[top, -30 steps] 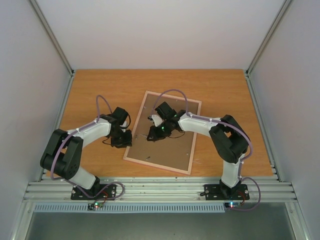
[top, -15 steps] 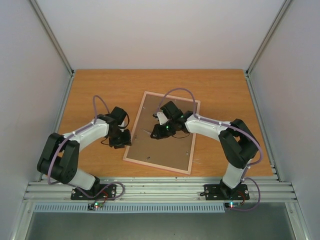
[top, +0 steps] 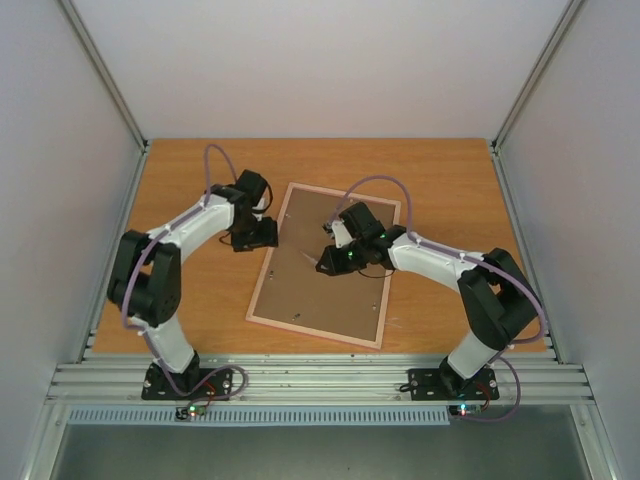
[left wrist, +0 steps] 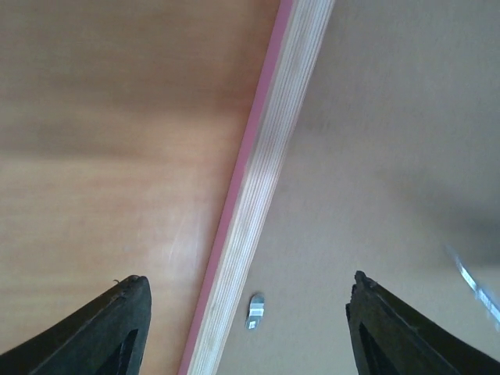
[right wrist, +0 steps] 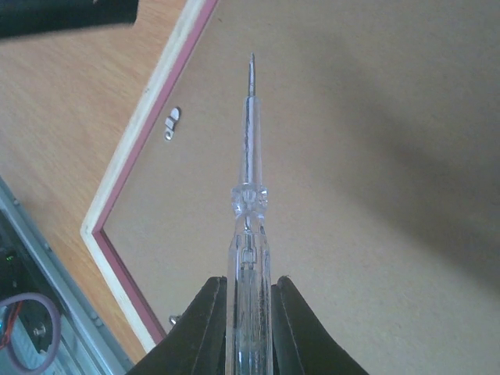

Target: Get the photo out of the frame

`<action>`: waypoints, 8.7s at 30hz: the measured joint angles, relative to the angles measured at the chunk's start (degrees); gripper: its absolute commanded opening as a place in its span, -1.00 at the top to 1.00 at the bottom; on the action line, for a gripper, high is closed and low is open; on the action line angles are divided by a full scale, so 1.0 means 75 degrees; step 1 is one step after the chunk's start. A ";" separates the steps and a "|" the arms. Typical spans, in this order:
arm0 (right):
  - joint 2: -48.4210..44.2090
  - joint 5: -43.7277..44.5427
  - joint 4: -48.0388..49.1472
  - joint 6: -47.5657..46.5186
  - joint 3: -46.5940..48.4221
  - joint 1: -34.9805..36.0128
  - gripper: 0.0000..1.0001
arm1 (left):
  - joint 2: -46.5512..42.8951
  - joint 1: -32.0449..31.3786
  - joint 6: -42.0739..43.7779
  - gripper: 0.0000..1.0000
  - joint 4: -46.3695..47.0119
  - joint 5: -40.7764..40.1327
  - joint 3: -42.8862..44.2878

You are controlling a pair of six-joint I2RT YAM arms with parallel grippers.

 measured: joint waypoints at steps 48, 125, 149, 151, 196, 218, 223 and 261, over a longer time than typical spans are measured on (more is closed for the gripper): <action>0.1335 -0.0775 -0.0440 -0.0254 0.1533 -0.0152 0.98 | 0.0134 -0.0187 -0.0315 0.76 0.1023 0.0731 -0.1591; 0.2949 -0.0294 0.1116 0.0583 0.2302 -0.0082 0.98 | -0.0449 -0.0204 -0.0519 0.86 0.1903 0.0667 -0.2387; 0.1390 0.0055 0.1309 0.0361 0.1259 -0.0239 0.98 | -0.0577 -0.0213 -0.0901 0.94 0.2002 0.0539 -0.2509; 0.1373 0.0175 0.1323 0.0367 0.1192 -0.0239 0.97 | -0.0618 -0.0210 -0.0976 0.97 0.2002 0.0469 -0.2544; -0.1279 0.1413 0.1107 0.0082 -0.0813 -0.0921 0.98 | -0.3235 -0.0548 -0.7271 0.22 0.2844 0.0469 -0.5088; -0.1131 0.0662 0.1166 -0.0067 -0.0813 -0.1364 0.98 | -0.1612 0.1093 -0.1017 -0.86 0.0385 -0.1568 -0.0519; -0.1087 0.0507 0.1172 -0.0131 -0.0816 -0.1411 0.97 | -0.0411 0.1553 0.1014 -0.88 0.0498 -0.1466 0.0373; -0.1087 -0.0428 0.1189 -0.0265 -0.0918 -0.1413 0.98 | 0.2366 0.1760 0.2920 0.43 0.0061 -0.0516 0.1684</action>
